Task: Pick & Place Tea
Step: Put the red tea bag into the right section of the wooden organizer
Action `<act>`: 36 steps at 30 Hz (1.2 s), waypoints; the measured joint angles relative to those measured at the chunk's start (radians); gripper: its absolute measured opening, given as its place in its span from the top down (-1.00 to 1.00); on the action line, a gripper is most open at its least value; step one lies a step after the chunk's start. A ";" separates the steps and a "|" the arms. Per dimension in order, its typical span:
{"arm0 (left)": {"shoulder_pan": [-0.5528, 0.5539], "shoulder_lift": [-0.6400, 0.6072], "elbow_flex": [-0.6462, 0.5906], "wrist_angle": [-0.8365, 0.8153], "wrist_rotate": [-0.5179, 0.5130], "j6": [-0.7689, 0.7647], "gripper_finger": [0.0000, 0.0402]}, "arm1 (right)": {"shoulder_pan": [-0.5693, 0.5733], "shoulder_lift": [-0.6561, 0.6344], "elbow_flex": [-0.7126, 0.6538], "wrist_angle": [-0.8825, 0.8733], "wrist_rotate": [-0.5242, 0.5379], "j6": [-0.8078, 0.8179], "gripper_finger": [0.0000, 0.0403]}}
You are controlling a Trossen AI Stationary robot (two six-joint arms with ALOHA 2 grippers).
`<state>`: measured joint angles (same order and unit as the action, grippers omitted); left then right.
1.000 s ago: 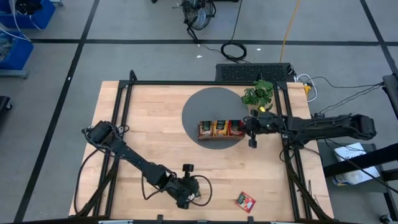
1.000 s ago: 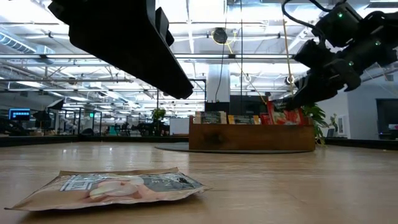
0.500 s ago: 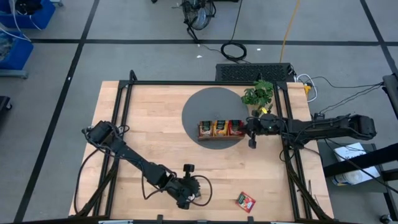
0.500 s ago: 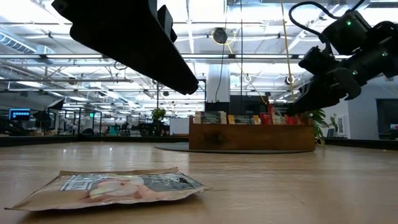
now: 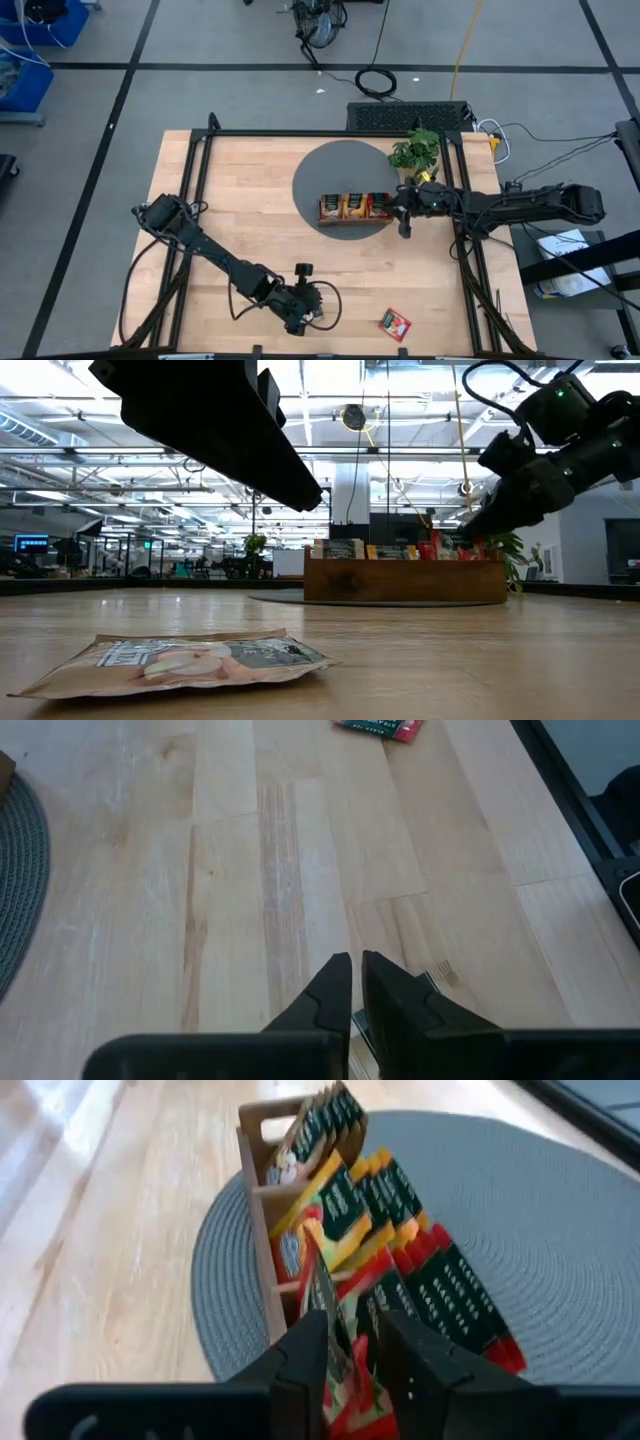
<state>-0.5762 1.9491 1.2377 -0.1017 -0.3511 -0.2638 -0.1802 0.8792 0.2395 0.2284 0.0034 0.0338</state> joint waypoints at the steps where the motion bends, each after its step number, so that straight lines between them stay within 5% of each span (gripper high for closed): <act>1: 0.000 0.000 0.000 0.000 0.000 0.000 0.82 | 0.000 0.000 0.005 -0.001 0.000 0.000 0.56; 12: 0.009 0.000 0.000 0.000 0.001 0.071 0.82 | 0.004 0.035 0.203 -0.308 0.264 -0.052 0.63; 20: 0.011 0.000 0.000 -0.011 0.009 0.108 0.82 | 0.164 0.042 0.281 -0.264 0.256 -0.018 0.66; 30: 0.011 0.000 0.000 -0.029 0.009 0.106 0.82 | 0.381 0.228 0.240 -0.178 0.283 0.151 0.97; 36: 0.015 0.000 0.000 -0.021 0.009 0.109 0.82 | 0.372 0.317 0.239 -0.157 0.430 0.122 0.99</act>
<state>-0.5613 1.9491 1.2381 -0.1228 -0.3420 -0.1551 0.1913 1.1963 0.4786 0.0711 0.4329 0.1561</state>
